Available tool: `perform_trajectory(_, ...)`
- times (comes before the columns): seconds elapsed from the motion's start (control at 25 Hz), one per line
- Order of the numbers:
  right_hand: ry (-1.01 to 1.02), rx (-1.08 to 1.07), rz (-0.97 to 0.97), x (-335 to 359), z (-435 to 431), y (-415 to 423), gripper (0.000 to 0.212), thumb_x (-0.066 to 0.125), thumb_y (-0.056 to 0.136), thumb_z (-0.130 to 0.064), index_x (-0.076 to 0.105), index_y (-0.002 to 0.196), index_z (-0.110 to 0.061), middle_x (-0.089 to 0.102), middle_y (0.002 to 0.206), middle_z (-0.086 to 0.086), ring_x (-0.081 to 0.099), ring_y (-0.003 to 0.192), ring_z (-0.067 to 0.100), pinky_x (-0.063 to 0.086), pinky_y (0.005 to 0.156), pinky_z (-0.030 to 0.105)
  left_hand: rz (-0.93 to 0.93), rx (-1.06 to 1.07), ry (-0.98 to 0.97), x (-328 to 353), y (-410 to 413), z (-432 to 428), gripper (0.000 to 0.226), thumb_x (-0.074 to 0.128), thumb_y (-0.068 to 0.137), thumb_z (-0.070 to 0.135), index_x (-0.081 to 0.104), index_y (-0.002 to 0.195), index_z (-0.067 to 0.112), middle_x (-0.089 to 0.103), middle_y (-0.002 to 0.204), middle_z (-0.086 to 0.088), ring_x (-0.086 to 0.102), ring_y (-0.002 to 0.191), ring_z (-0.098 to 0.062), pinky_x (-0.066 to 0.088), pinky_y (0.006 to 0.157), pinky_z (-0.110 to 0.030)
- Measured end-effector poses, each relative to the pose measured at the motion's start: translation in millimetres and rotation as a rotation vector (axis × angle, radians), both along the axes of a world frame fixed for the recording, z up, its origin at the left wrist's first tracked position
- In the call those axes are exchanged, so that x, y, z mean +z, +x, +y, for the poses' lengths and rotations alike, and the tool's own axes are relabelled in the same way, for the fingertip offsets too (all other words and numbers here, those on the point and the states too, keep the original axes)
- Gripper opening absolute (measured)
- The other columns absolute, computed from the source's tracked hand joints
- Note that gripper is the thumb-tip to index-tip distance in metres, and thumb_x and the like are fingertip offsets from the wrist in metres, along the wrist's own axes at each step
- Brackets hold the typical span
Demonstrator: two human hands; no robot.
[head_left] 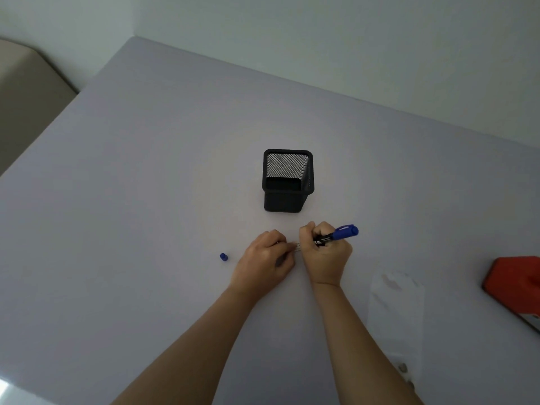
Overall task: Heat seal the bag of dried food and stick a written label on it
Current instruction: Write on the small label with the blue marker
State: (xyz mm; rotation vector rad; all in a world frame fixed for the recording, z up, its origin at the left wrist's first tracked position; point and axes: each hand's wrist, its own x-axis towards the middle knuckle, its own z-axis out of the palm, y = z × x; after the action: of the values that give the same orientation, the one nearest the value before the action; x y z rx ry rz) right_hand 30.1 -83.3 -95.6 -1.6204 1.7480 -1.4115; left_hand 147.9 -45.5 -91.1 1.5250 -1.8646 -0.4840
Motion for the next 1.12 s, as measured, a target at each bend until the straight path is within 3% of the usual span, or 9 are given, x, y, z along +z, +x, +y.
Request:
perform_trajectory(0.2, 0.007, 0.022, -0.004, -0.5, 1.1, 0.0, 0.038, 0.053, 0.08, -0.02, 0.041, 0.05, -0.001, 0.042, 0.043, 0.012, 0.039, 0.04, 0.026, 0.035, 0.043, 0.031, 0.001, -0.004, 0.005, -0.2, 0.1, -0.5, 0.023, 0.054, 0.081, 0.017, 0.073, 0.083, 0.004, 0.061, 0.076, -0.009, 0.055, 0.066, -0.02, 0.043, 0.064, -0.021)
perform_trajectory(0.36, -0.005, 0.013, -0.002, -0.1, 0.3, 0.6, 0.039, 0.053, 0.08, -0.02, 0.041, 0.049, -0.001, 0.041, 0.041, 0.012, 0.036, 0.042, 0.022, 0.031, 0.045, 0.021, -0.007, -0.008, 0.003, 0.8, -0.2, 0.2, 0.023, 0.054, 0.081, 0.017, 0.073, 0.084, 0.004, 0.061, 0.076, -0.008, 0.055, 0.067, -0.018, 0.042, 0.064, -0.019)
perform_trajectory(0.48, 0.004, -0.026, -0.023, -1.0, -0.5, -0.6, 0.038, 0.053, 0.081, -0.021, 0.042, 0.05, 0.0, 0.042, 0.041, 0.013, 0.037, 0.041, 0.022, 0.032, 0.044, 0.023, 0.002, -0.005, -0.003, 2.2, -0.5, 0.1, 0.023, 0.054, 0.081, 0.017, 0.073, 0.085, 0.004, 0.061, 0.076, -0.008, 0.053, 0.067, -0.016, 0.042, 0.064, -0.019)
perform_trajectory(0.64, -0.009, -0.027, -0.015, -1.3, 0.2, -0.8, 0.039, 0.052, 0.08, -0.02, 0.041, 0.049, 0.0, 0.041, 0.041, 0.014, 0.038, 0.049, 0.025, 0.029, 0.046, 0.014, 0.013, 0.0, -0.004, 2.0, -0.3, 0.3, 0.023, 0.055, 0.081, 0.017, 0.073, 0.084, 0.004, 0.061, 0.076, -0.008, 0.05, 0.069, -0.013, 0.042, 0.065, -0.018)
perform_trajectory(1.0, -0.007, 0.055, 0.018, 1.1, 3.5, 0.1, 0.04, 0.053, 0.08, -0.022, 0.042, 0.049, 0.001, 0.043, 0.041, 0.011, 0.04, 0.038, 0.024, 0.035, 0.042, 0.03, 0.012, -0.007, 0.01, 2.9, 0.1, 0.4, 0.023, 0.053, 0.082, 0.018, 0.073, 0.084, 0.005, 0.061, 0.076, -0.008, 0.056, 0.065, -0.02, 0.043, 0.063, -0.022)
perform_trajectory(1.12, 0.003, 0.018, -0.048, 2.3, 1.9, -1.6, 0.04, 0.053, 0.08, -0.021, 0.041, 0.049, 0.0, 0.042, 0.04, 0.012, 0.038, 0.041, 0.023, 0.033, 0.044, 0.025, 0.006, -0.006, 0.011, 2.9, 0.7, 0.7, 0.022, 0.054, 0.082, 0.017, 0.073, 0.085, 0.005, 0.061, 0.077, -0.008, 0.056, 0.066, -0.019, 0.044, 0.064, -0.021)
